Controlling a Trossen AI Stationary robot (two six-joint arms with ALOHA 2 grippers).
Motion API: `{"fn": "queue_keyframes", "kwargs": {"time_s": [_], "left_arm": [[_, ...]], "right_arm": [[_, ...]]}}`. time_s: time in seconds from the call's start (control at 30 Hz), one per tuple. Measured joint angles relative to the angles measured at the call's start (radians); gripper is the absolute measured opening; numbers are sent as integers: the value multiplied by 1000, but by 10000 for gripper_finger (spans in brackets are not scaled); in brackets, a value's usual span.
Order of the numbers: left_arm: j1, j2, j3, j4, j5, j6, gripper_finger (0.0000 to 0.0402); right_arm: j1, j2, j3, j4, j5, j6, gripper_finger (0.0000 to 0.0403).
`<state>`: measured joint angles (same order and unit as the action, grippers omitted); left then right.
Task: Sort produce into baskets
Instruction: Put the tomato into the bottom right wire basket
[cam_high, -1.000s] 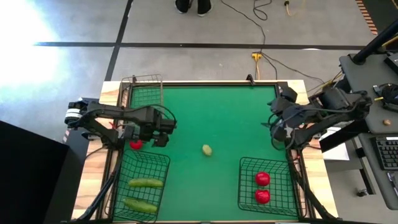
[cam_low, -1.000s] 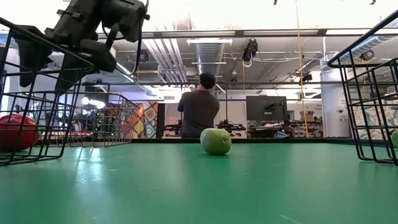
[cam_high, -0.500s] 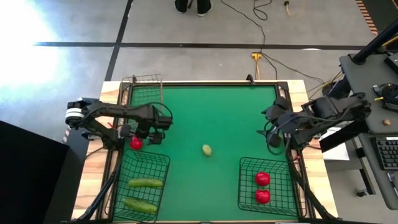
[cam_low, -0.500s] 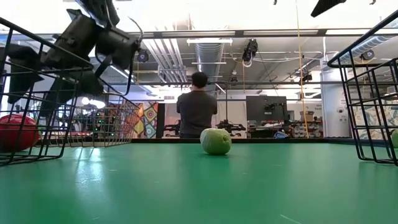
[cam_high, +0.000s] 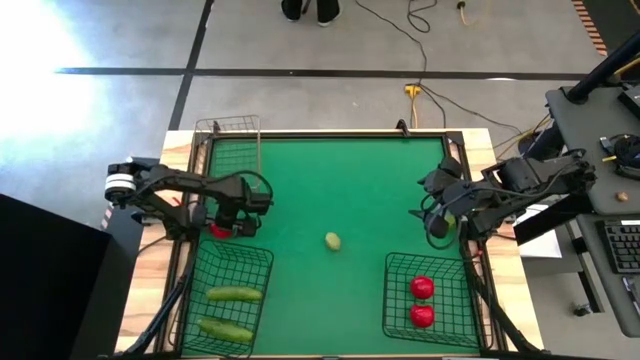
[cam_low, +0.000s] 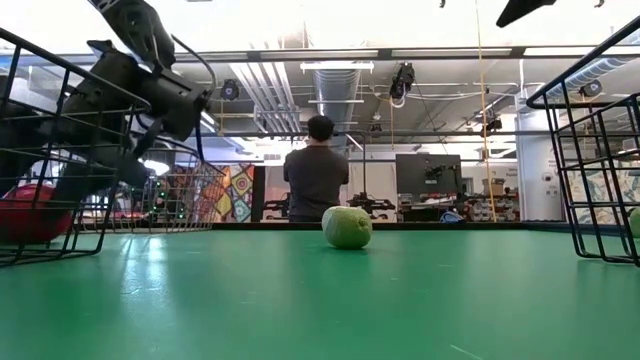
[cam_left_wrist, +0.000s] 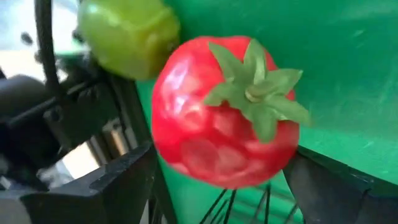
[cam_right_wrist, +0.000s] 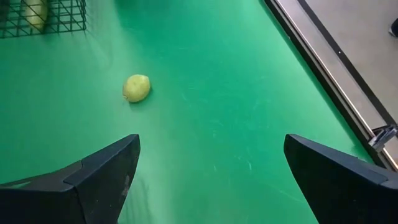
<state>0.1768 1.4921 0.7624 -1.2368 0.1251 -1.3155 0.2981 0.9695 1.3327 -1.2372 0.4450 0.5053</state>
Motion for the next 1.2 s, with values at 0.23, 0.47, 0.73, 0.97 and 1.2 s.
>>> {"fn": "queue_keyframes", "kwargs": {"time_s": [0.23, 0.47, 0.73, 0.97, 1.2], "left_arm": [[-71, 0, 8, 94, -146, -12, 319], [-162, 1, 7, 194, -253, -24, 319], [-222, 1, 11, 259, -360, 8, 319], [-294, -1, 18, 382, -495, 82, 319], [-294, 38, 8, 611, -546, 218, 319]], "right_arm": [[-1, 2, 0, 41, 0, 0, 391], [-1, 2, 0, 55, 0, 11, 391], [-1, 2, 0, 69, 1, 21, 391], [-1, 2, 0, 69, 1, 45, 391], [-4, 3, 0, 69, 3, 75, 391]]}}
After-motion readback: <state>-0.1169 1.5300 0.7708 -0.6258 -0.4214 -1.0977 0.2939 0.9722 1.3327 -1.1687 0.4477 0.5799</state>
